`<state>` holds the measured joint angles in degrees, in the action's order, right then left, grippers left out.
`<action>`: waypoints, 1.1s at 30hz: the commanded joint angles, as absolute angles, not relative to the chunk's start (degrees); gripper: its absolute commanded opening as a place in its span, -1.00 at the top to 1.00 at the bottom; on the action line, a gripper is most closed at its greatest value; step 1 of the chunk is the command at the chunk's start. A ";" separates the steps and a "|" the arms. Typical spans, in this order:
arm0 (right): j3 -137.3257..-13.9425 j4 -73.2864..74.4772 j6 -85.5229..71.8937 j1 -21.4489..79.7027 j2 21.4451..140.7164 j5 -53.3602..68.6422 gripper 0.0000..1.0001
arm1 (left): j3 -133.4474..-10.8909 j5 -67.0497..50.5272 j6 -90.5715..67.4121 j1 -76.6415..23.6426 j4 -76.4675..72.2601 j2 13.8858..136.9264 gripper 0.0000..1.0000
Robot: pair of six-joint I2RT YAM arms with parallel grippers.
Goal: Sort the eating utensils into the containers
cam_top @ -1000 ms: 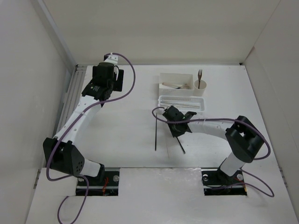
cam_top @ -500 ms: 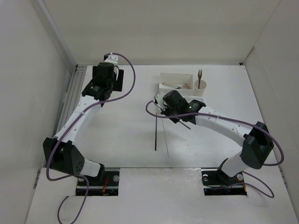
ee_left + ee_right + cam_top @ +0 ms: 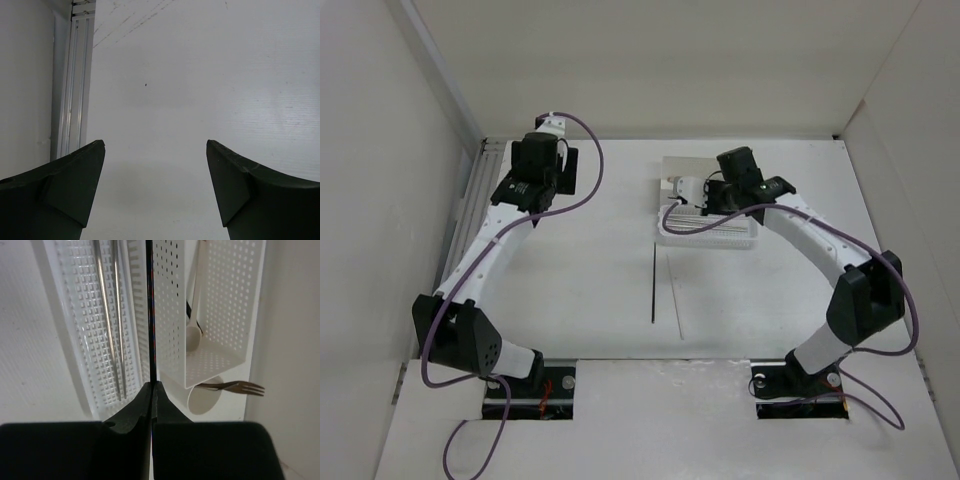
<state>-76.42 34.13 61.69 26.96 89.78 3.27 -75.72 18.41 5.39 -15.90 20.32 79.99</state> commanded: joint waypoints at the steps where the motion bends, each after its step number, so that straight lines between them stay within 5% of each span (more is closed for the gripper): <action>1: -81.11 36.46 71.46 25.14 93.15 13.44 1.00 | -76.55 18.63 5.54 -14.24 18.37 80.42 -0.60; 18: -79.01 33.84 68.03 21.53 101.34 16.88 1.00 | -77.08 17.58 5.01 -13.18 18.90 82.62 -0.60; 20: -78.49 31.92 66.54 21.53 101.34 15.65 0.77 | -77.08 17.58 5.01 -13.18 18.90 82.62 -0.60; 23: -78.49 31.90 65.83 21.53 101.34 15.64 0.12 | -77.08 17.58 5.01 -13.18 18.90 82.62 -0.60; 26: -78.49 31.90 65.21 21.53 100.21 14.33 -0.24 | -77.08 17.58 5.01 -13.18 18.90 82.62 -0.60; 33: -73.75 15.33 47.99 28.64 89.21 -2.34 -0.34 | -77.08 17.58 5.01 -13.18 18.90 82.62 -0.60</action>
<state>-75.16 28.05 58.39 23.79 97.10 7.18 -75.72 17.58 5.39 -13.39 20.34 82.78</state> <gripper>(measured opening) 0.658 0.800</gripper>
